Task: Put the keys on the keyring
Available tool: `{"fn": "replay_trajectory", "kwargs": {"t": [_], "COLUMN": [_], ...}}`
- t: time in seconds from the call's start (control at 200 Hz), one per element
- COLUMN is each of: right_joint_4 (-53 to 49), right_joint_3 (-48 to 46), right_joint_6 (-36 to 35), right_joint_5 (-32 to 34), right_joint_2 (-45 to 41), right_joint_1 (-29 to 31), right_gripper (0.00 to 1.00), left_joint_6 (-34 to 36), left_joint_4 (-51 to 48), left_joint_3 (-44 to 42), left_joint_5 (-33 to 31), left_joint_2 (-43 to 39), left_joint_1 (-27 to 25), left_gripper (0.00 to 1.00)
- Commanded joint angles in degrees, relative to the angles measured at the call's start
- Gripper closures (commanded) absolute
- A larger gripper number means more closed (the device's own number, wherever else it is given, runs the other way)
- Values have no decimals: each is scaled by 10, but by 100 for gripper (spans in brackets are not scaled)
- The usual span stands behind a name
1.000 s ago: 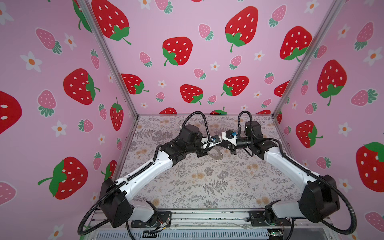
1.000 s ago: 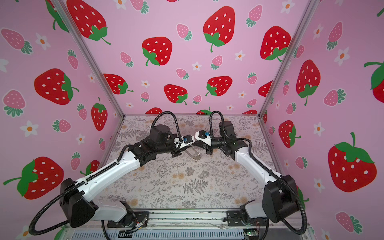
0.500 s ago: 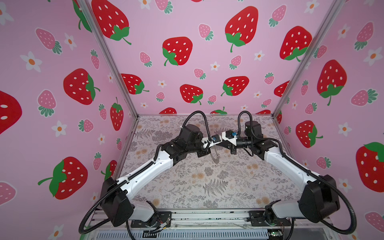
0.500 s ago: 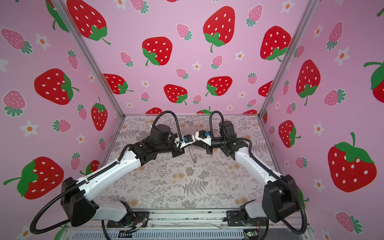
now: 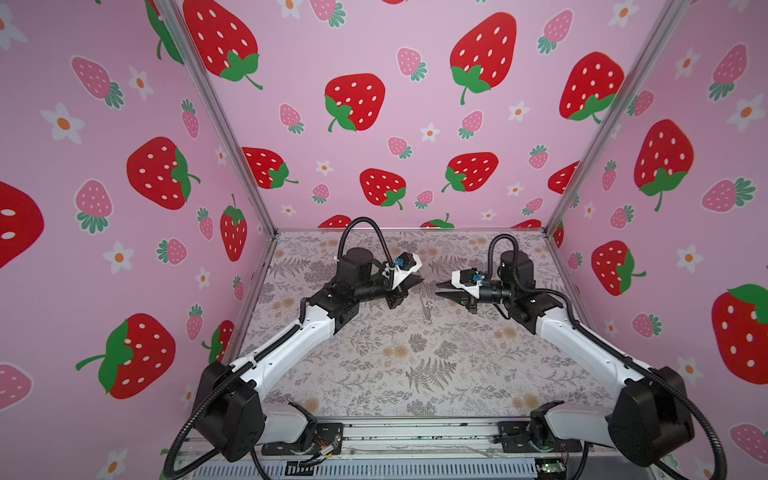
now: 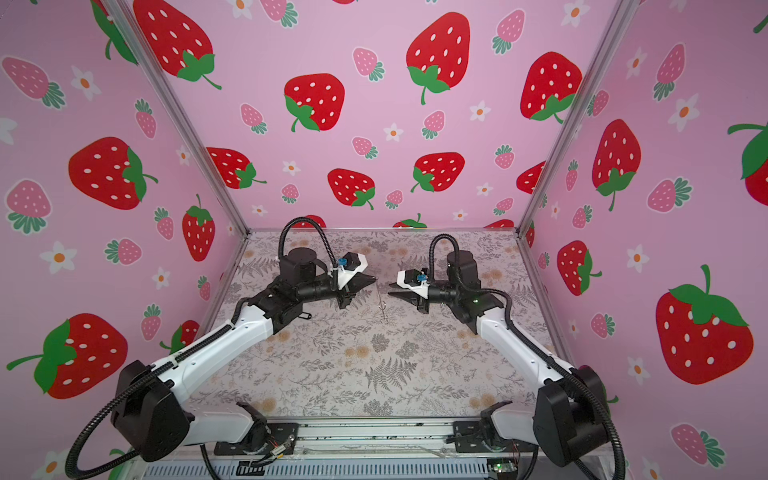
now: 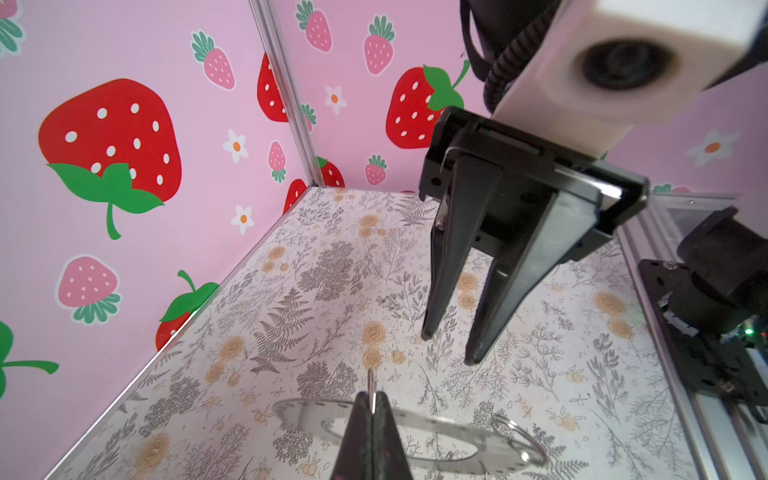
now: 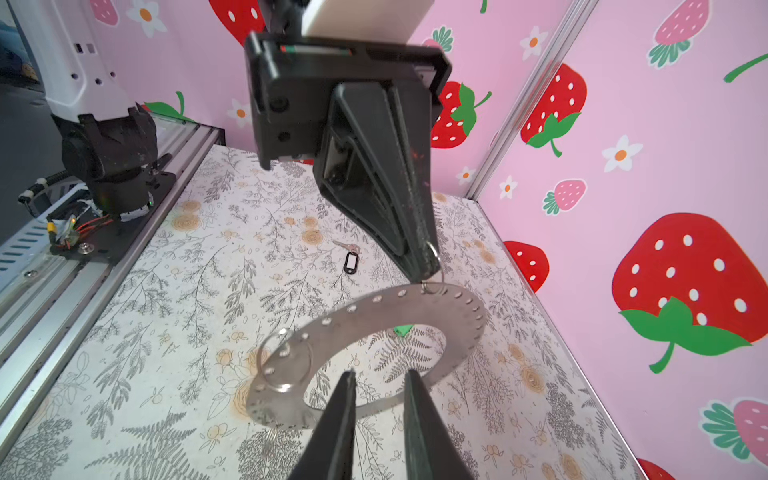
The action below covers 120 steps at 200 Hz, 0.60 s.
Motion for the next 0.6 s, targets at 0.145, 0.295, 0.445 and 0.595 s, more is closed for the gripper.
{"fn": "replay_trajectory", "kwargs": {"t": [0.145,0.295,0.445,0.595], "right_joint_4": [63,66,73,92], "right_joint_3": [8,16,16,14], "right_joint_6": [48,51,54,63], "right_joint_5": [-46,-48,-50,-58], "right_joint_2": [-5,-1,-4,-7], "right_joint_1": [-3,-3,-2,-2], "right_gripper": [77,77,78,79], "left_joint_6": [-48,-40,-28,-15], "left_joint_4": [153,169,161,150], "left_joint_3": [-25,-36,-37,-35], "left_joint_5": [124,141,158,165], "left_joint_2": [-6,-6,-6,-5], "left_joint_1": [4,3,3,2], "left_gripper": [100,100,100,100]}}
